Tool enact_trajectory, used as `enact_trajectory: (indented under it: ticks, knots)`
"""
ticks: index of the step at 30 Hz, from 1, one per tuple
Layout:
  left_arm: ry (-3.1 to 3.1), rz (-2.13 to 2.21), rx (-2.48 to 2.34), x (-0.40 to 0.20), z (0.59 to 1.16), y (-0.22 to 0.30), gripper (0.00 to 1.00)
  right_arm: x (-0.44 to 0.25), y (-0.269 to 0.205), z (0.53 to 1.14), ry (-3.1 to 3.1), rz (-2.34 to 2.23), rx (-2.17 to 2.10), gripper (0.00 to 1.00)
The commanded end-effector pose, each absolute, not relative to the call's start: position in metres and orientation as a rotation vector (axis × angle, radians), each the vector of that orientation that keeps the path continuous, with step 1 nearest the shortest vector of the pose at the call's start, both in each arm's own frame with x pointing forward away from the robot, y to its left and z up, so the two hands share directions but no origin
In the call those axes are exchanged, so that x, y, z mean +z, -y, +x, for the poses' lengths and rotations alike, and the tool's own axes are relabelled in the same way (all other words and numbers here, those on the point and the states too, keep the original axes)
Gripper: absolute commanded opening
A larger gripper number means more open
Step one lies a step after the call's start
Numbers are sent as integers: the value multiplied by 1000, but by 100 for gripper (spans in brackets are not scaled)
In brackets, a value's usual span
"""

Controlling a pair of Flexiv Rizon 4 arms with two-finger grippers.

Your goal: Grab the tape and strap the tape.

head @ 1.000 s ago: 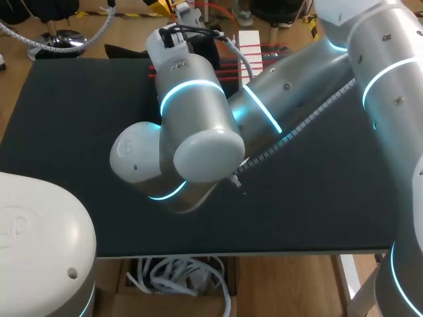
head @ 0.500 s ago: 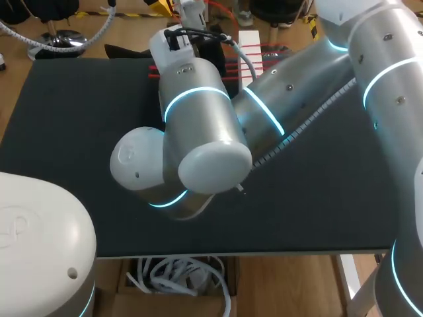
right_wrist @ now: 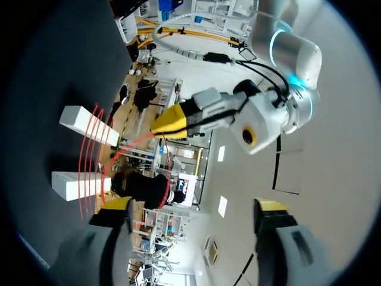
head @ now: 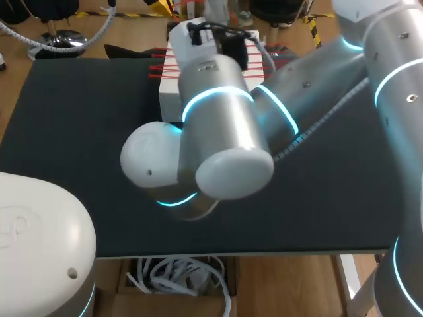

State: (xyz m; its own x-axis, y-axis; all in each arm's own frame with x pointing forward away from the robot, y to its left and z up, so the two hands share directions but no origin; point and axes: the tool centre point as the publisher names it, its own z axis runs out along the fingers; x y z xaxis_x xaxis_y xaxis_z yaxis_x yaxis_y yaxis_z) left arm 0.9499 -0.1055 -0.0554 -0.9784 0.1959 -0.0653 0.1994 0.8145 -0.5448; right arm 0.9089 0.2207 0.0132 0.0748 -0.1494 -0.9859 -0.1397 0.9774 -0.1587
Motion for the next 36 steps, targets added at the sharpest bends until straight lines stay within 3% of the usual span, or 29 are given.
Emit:
enact_trajectory:
  ticks: [1,17,36]
  knots:
    - [-2989,325,-894,-55,950,105,0,33,-185,913,-1520,-227,2,100]
    - [-2989,325,-894,-55,950,105,0,60,-76,961,-1533,-208,10,100]
    - [-2989,325,-894,-55,950,105,0,59,-47,995,-1540,-183,-92,100]
